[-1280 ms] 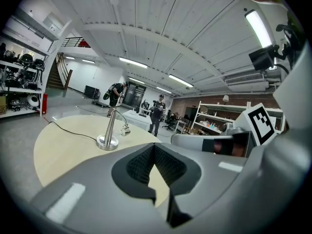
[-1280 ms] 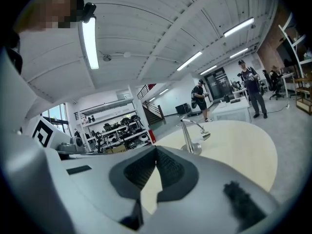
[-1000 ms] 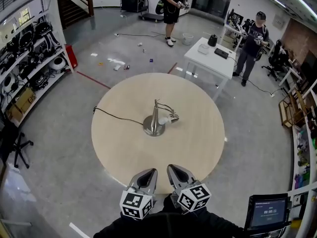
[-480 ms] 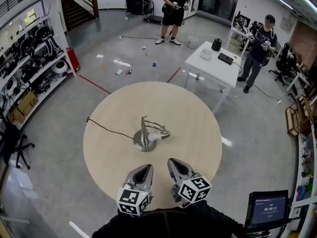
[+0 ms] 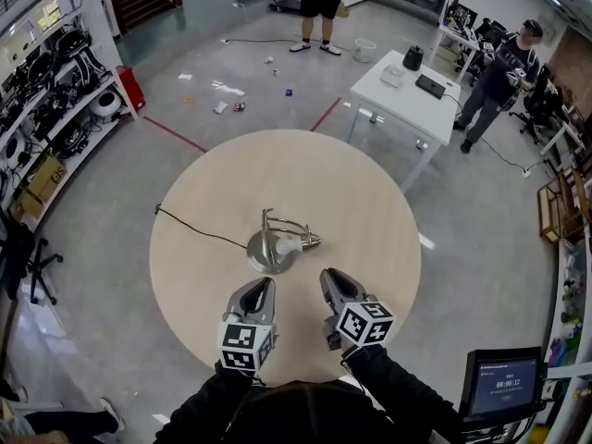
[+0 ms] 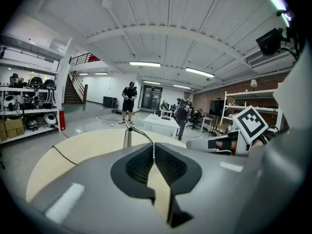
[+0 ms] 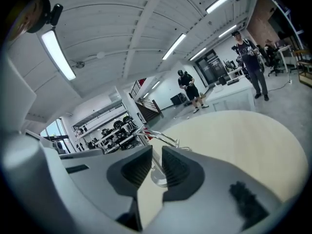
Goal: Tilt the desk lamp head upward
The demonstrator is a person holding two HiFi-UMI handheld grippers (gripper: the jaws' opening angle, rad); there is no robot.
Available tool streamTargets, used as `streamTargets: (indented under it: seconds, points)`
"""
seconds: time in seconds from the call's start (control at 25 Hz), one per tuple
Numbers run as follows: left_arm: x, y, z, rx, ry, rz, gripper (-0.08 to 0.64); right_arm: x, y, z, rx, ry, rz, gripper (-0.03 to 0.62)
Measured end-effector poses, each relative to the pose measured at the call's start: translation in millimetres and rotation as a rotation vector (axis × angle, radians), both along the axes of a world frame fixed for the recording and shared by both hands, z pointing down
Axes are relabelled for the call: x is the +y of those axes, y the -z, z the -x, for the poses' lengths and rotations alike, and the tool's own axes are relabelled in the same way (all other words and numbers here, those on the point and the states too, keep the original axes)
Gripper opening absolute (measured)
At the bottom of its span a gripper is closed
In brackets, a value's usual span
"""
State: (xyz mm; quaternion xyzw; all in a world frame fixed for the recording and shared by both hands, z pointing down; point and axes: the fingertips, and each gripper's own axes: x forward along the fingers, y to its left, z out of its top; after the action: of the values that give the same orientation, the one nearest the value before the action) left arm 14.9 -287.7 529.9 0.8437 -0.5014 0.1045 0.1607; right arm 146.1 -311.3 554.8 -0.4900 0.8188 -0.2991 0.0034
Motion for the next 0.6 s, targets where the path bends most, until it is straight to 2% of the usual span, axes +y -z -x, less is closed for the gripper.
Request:
streamTargets:
  seconds: [0.28,0.6]
  points:
    - [-33.3,-31.2,16.3,-0.040,-0.007,0.036,0.041,-17.3,-27.0,19.9,0.008,0.005,0.059,0.084]
    - [-62.7,-76.2,22.5,-0.102,-0.018,0.106,0.115,-47.6,-57.6,18.1,-0.068,-0.025,0.143,0.156]
